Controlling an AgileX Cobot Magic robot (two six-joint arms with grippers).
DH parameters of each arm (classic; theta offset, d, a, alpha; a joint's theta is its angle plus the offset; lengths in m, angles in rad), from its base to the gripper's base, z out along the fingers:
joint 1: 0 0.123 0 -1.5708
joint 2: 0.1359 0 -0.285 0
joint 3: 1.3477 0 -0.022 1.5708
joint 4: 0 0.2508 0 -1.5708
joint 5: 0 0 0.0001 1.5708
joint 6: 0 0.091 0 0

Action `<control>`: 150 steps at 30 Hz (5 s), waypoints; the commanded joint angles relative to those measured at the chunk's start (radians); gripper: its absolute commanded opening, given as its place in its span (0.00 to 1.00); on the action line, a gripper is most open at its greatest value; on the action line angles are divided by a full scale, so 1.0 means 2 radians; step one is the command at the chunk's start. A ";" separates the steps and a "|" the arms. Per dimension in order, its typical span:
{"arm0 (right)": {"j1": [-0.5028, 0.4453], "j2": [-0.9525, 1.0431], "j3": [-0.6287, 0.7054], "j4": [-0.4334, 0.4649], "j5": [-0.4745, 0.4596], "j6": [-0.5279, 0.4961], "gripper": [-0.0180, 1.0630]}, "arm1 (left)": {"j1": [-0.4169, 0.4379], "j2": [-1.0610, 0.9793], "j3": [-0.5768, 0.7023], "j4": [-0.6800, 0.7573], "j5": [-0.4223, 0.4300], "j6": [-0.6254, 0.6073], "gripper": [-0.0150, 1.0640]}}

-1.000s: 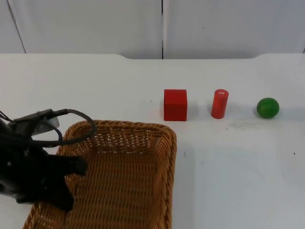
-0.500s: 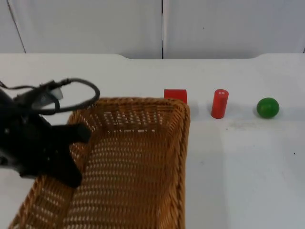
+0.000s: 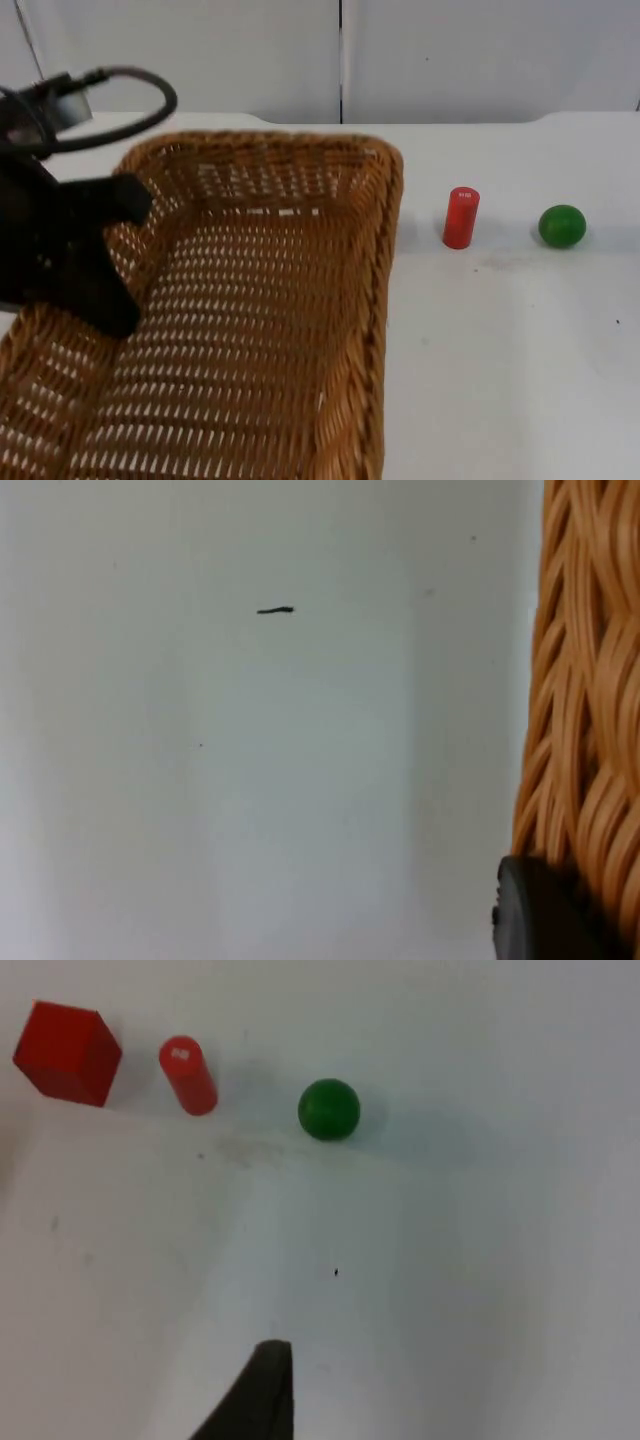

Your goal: Pick up the basket with the left hand and place the object to the left of the red cylinder into the basket with the right hand.

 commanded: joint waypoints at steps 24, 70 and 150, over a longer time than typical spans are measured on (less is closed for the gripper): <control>-0.002 0.124 -0.100 0.044 -0.010 -0.050 0.99 | -0.001 -0.049 -0.003 0.065 0.042 -0.074 0.01; 0.109 0.492 -0.376 0.155 -0.004 -0.424 0.99 | -0.001 -0.049 -0.003 0.074 0.037 -0.085 0.01; 0.167 0.740 -0.526 0.250 -0.026 -0.600 0.02 | -0.001 -0.049 -0.003 0.061 0.025 -0.097 0.01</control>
